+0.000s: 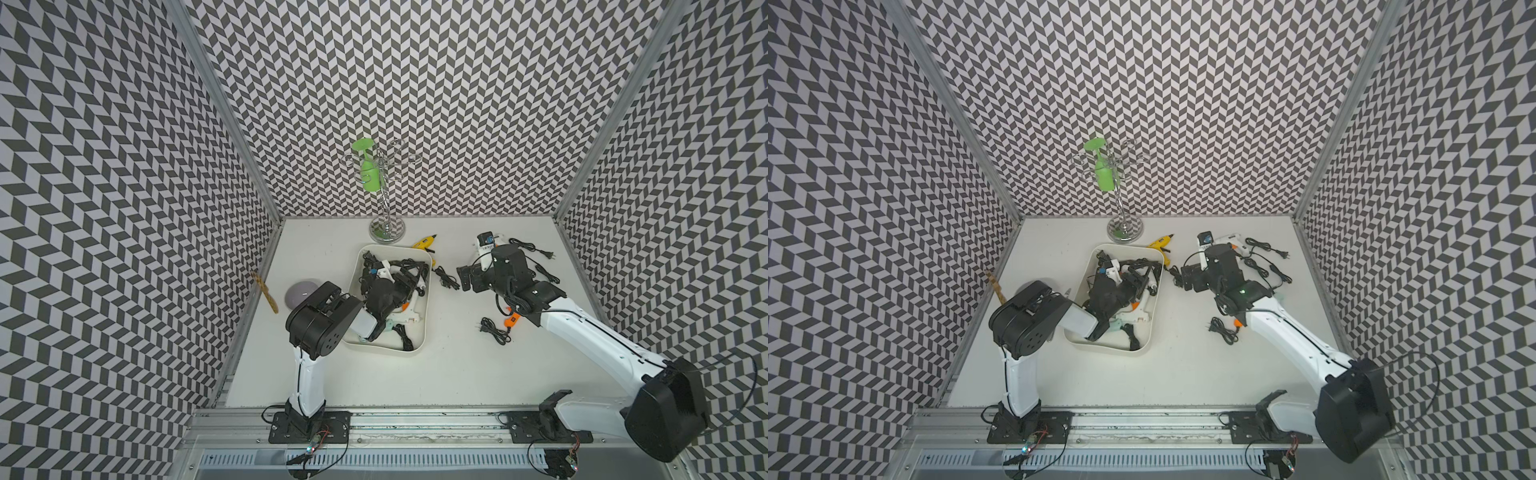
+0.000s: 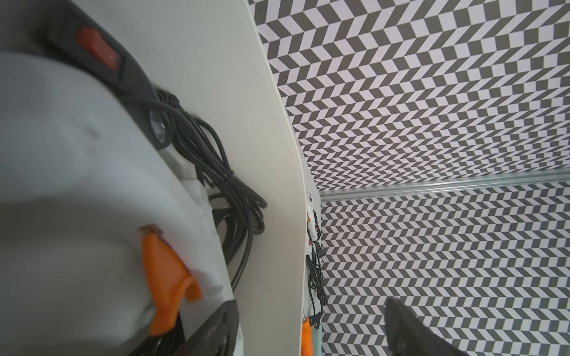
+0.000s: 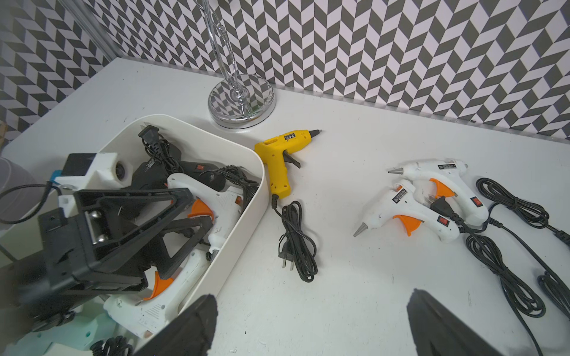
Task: Put the hot melt glue gun into the storage box
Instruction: Place the hot melt adhesive gun in the storage box, then pick up the hot melt adhesive gun from the center of the board.
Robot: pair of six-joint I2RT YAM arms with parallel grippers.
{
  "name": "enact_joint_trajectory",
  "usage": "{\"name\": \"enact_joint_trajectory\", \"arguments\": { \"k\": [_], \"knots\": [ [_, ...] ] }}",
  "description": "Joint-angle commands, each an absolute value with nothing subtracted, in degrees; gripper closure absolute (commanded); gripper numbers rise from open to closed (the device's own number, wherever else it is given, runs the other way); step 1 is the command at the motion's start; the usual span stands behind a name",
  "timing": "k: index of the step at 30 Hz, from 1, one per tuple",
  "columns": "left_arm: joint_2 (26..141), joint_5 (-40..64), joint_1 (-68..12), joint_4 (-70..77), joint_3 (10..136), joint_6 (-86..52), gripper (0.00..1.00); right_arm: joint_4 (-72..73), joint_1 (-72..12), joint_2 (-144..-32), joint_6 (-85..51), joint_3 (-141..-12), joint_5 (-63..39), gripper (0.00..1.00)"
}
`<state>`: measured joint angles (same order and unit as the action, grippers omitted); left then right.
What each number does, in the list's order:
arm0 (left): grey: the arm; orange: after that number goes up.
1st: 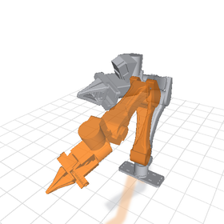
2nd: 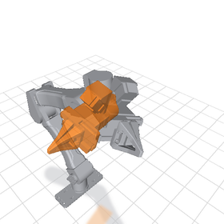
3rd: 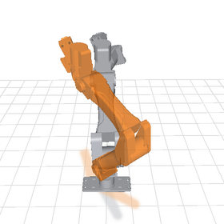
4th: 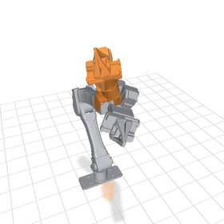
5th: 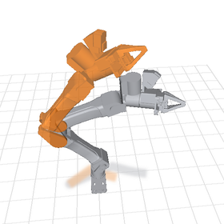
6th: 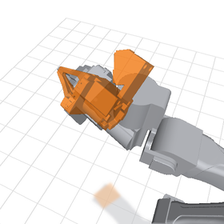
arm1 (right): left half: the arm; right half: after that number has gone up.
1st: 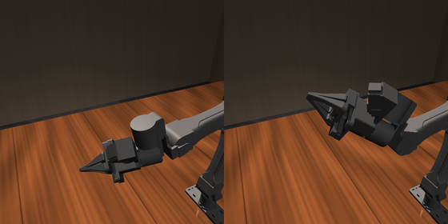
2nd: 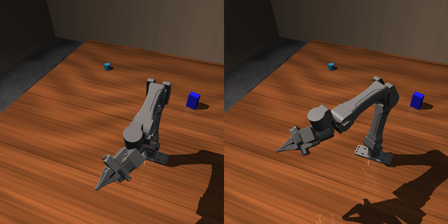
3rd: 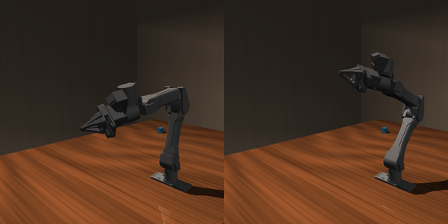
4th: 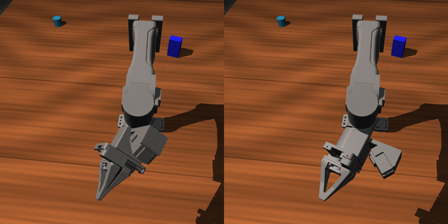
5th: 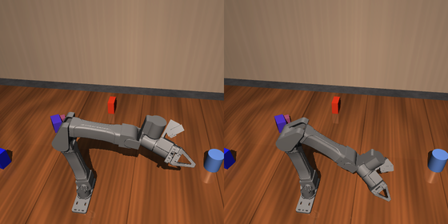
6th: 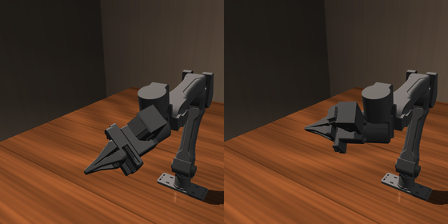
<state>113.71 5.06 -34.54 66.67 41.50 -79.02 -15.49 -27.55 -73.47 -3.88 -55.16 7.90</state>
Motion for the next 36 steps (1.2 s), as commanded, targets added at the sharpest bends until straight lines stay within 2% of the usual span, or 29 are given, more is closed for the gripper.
{"name": "enact_joint_trajectory", "arguments": {
  "k": [1,7,11,17,19,21,22,23,36],
  "knots": [
    [108.0,7.0,-35.0,65.3,40.5,-75.4,0.20,-14.5,-26.9,-72.1,-3.3,-54.6,7.6,0.01],
    [96.7,12.4,-35.1,50.3,46.5,-59.5,0.19,-14.5,-22.9,-71.4,-6.1,-55.0,5.6,0.01],
    [90.8,13.6,-35.9,29.8,55.8,-44.7,0.19,-15.3,-19.5,-73.5,-10.4,-55.0,4.6,0.01],
    [82.8,2.0,-37.7,6.3,62.3,-24.9,0.19,-19.4,-13.6,-77.6,-16.7,-54.5,1.9,0.01],
    [80.2,-2.9,-37.7,1.5,62.4,-21.1,0.15,-21.2,-11.6,-77.8,-18.9,-53.7,0.4,0.01],
    [77.7,-6.8,-37.7,-0.5,61.0,-17.3,0.11,-21.1,-10.1,-76.9,-21.2,-51.4,-0.8,0.01],
    [76.5,-9.1,-37.7,-0.5,59.7,-16.0,0.03,-20.5,-9.7,-76.1,-22.4,-49.8,-1.1,0.01],
    [75.4,-10.7,-37.5,-0.2,58.3,-15.2,0.00,-19.9,-9.5,-75.4,-23.8,-48.2,-0.9,0.01],
    [73.3,-4.5,-33.2,1.0,53.2,-17.2,0.00,-26.0,-9.3,-76.0,-29.3,-41.6,1.6,0.05]
  ]
}}
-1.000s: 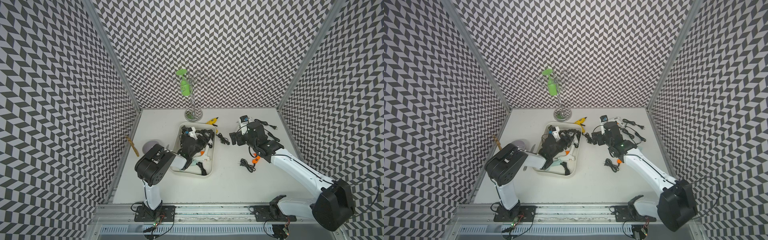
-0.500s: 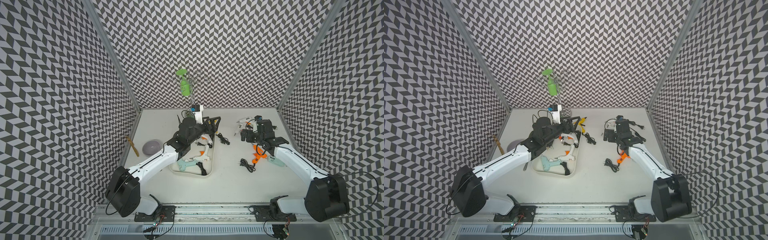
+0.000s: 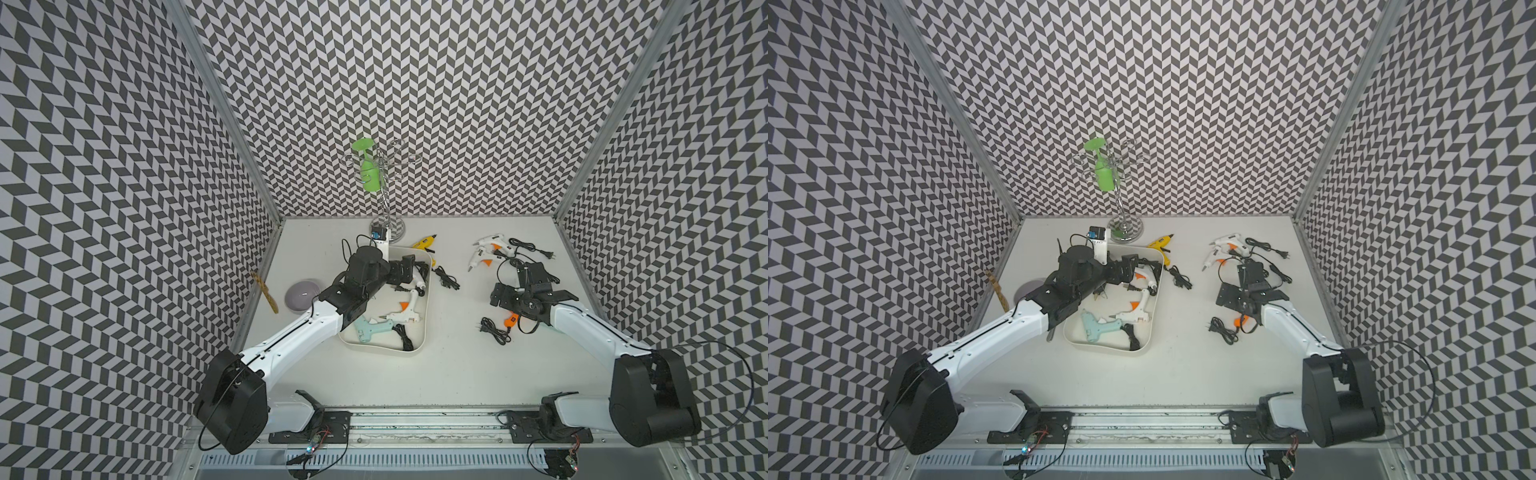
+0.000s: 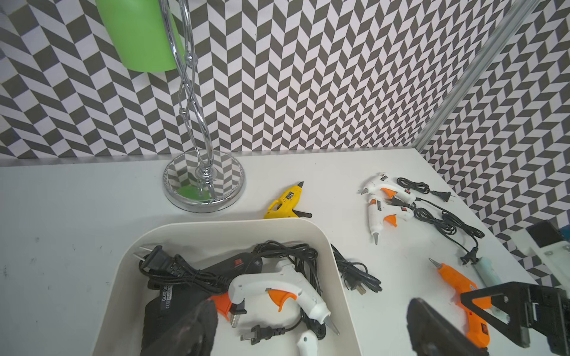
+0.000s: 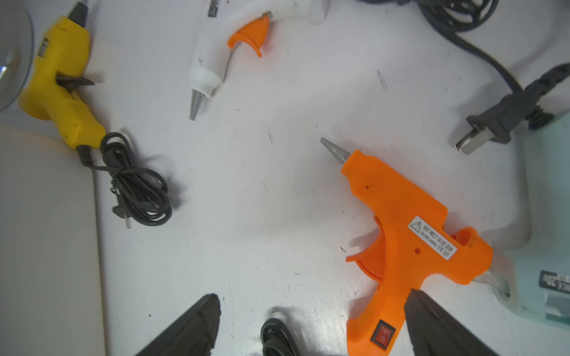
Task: Put the hot melt glue gun into the storage box
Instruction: Pick up the hot melt adhesive gun from the center of the board.
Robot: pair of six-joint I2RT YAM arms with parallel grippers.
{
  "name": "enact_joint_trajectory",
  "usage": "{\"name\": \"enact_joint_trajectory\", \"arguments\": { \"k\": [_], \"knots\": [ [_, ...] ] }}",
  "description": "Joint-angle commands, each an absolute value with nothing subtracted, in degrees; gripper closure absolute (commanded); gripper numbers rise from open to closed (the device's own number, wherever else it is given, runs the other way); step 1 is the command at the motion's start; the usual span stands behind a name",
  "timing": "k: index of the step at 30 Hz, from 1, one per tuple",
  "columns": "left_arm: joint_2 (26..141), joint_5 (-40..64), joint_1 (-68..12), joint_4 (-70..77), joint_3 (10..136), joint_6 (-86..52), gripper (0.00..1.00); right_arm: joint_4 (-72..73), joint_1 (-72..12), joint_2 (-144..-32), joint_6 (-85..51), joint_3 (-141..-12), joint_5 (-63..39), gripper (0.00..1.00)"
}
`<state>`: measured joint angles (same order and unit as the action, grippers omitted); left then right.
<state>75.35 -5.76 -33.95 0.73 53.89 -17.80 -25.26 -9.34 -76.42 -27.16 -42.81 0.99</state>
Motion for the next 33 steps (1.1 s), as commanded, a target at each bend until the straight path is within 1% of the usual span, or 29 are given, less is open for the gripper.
{"name": "enact_joint_trajectory", "arguments": {
  "k": [1,6,12,19,23,25,30,33],
  "knots": [
    [73.2,-4.4,-32.8,0.9,53.2,-17.3,0.01,-26.0,-9.4,-76.1,-29.3,-41.2,1.4,0.06],
    [73.6,-3.7,-31.1,-1.8,54.4,-18.1,0.00,-26.6,-9.3,-76.8,-31.0,-38.8,3.2,0.11],
    [73.9,-3.4,-30.1,-1.2,54.6,-18.3,0.00,-22.9,-9.0,-79.3,-32.7,-37.4,4.5,0.16],
    [74.5,-3.7,-29.9,-1.3,53.9,-19.7,0.01,-20.1,-8.1,-83.9,-32.5,-38.1,4.1,0.26],
    [74.6,-3.8,-29.8,-1.0,53.4,-20.4,0.01,-19.2,-7.7,-85.2,-31.7,-38.3,3.6,0.38],
    [74.7,-3.8,-29.7,-0.9,53.4,-20.5,0.01,-19.6,-7.7,-85.6,-30.6,-38.6,2.5,0.48],
    [75.9,-3.9,-29.3,-0.6,54.1,-20.3,0.01,-19.8,-7.7,-85.1,-28.4,-38.2,-0.8,0.68],
    [76.8,-3.7,-28.7,-0.6,55.0,-20.3,0.01,-20.0,-7.7,-85.2,-26.6,-38.1,-0.9,0.73]
  ]
}}
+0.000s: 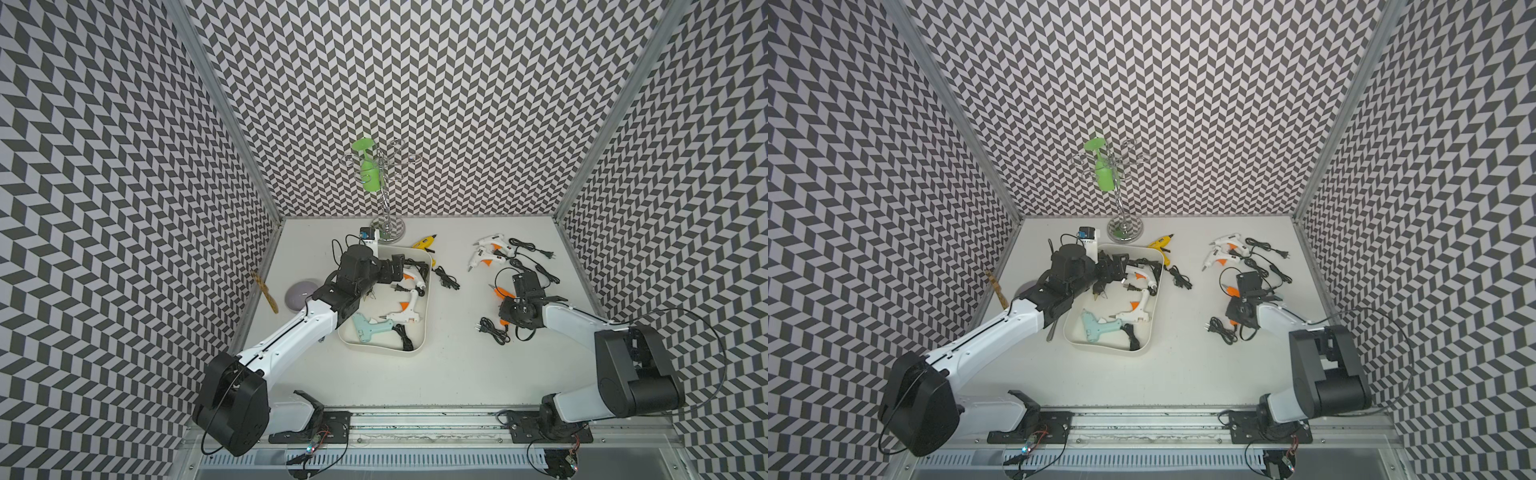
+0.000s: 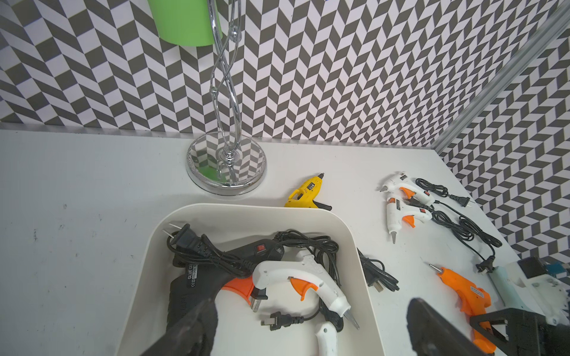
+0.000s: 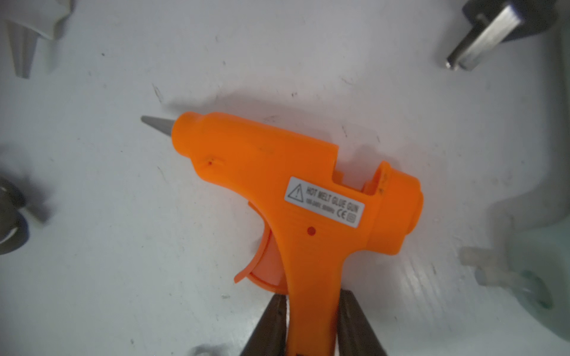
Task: Put the hot melt glue gun into the storage box
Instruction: Pick up the hot melt adhesive gun from the center of the board.
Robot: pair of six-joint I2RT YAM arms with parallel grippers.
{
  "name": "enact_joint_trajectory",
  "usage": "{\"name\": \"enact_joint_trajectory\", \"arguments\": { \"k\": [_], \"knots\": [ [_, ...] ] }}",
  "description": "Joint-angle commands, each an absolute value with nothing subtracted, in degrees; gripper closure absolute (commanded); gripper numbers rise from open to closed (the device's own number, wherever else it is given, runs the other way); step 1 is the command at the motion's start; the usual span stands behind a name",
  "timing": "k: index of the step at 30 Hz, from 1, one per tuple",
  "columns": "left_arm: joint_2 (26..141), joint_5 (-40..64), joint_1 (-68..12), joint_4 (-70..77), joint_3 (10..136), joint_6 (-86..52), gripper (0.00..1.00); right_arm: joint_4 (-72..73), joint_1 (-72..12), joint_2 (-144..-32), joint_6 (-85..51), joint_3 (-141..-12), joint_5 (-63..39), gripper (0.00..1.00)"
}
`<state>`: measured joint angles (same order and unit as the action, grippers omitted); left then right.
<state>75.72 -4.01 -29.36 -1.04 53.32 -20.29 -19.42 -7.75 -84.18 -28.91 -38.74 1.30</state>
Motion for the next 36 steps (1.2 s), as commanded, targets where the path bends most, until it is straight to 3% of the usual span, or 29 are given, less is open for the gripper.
{"name": "enact_joint_trajectory", "arguments": {
  "k": [1,8,11,20,31,36],
  "knots": [
    [77.0,-3.5,-28.6,-0.5,55.1,-20.2,0.00,-20.1,-7.7,-85.4,-26.1,-38.1,-0.9,0.75],
    [79.6,-0.2,-27.5,0.3,57.1,-20.6,0.00,-22.1,-7.7,-86.5,-23.2,-42.0,-2.5,0.96],
    [79.9,3.3,-26.8,2.6,56.9,-20.8,0.00,-23.2,-7.5,-82.9,-23.1,-45.2,-4.5,0.96],
    [78.7,18.4,-24.6,19.2,50.8,-18.4,0.01,-27.5,-6.8,-81.8,-19.0,-59.8,-24.9,0.96],
    [84.9,36.2,-24.8,44.1,45.3,-11.8,0.03,-25.9,-7.5,-83.5,-17.3,-64.0,-50.0,0.95],
    [87.6,36.6,-27.8,47.8,46.2,-8.0,0.03,-26.6,-11.9,-84.6,-16.1,-66.5,-56.5,0.95]
  ]
}}
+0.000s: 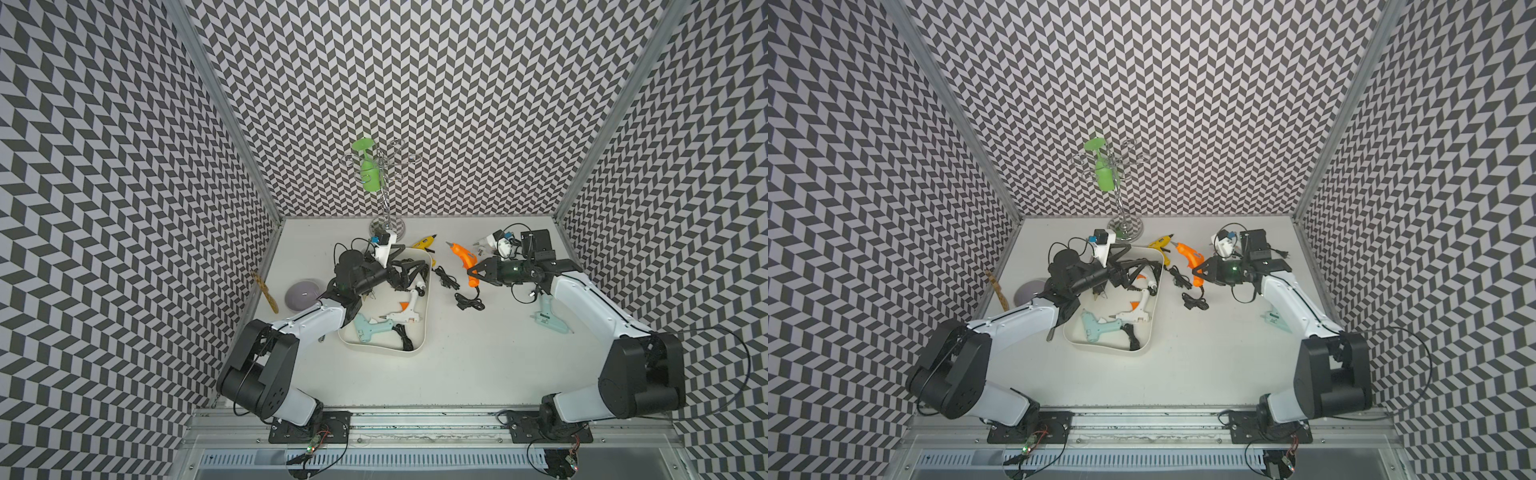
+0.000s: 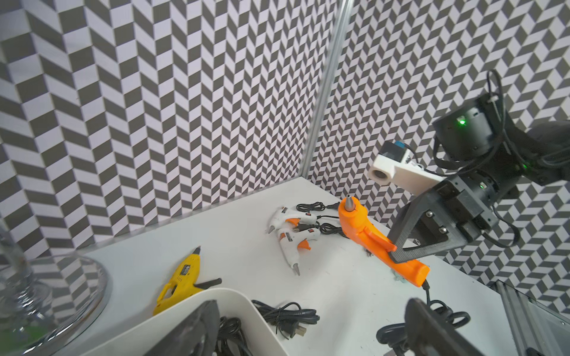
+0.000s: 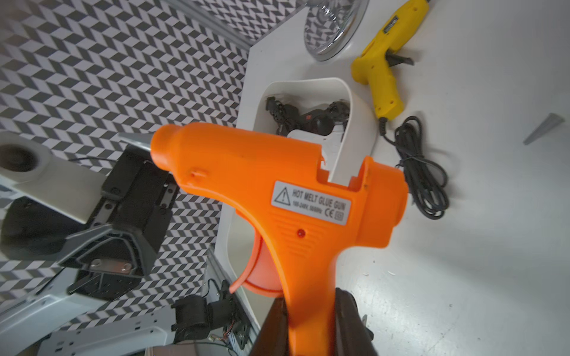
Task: Put the hot melt glue gun into the storage box
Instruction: Pick up the hot melt adhesive gun from the center of the board, then place the hot melt adhesive gun in the storage box.
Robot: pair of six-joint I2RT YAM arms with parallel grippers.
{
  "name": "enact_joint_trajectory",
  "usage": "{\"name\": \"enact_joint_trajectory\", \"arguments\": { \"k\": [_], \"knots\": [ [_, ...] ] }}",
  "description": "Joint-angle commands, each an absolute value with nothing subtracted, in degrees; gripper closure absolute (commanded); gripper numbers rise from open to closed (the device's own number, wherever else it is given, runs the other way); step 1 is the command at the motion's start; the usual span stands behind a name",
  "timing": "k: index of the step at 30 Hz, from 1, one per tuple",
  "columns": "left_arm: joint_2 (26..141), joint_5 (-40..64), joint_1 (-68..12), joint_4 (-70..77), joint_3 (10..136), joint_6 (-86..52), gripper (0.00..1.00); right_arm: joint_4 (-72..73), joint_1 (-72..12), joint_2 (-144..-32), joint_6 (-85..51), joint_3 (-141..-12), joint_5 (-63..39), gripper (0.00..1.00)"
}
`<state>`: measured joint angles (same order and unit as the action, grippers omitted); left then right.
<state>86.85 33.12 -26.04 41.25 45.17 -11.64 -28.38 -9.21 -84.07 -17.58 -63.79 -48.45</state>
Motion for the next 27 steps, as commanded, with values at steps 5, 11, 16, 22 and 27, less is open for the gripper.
{"name": "enact_joint_trajectory", "arguments": {
  "k": [5,11,16,22,27],
  "knots": [
    [86.5,32.4,-31.5,51.0,45.1,-2.4,0.00,-26.3,-17.4,-86.3,-16.3,-68.2,-60.0,0.95],
    [84.8,27.8,-32.2,53.7,43.1,-0.5,0.03,-27.1,-21.1,-87.9,-15.7,-69.1,-61.0,0.95],
    [83.5,27.7,-32.0,52.3,42.2,0.7,0.25,-26.1,-21.5,-87.7,-16.2,-69.0,-62.6,0.95],
    [81.5,27.6,-32.0,54.1,38.9,-0.2,0.41,-24.6,-21.6,-87.0,-17.4,-68.6,-64.1,0.95],
    [81.3,29.0,-32.1,54.4,38.9,-0.8,0.55,-25.2,-23.4,-87.2,-16.9,-69.1,-63.9,0.95]
  ]
}}
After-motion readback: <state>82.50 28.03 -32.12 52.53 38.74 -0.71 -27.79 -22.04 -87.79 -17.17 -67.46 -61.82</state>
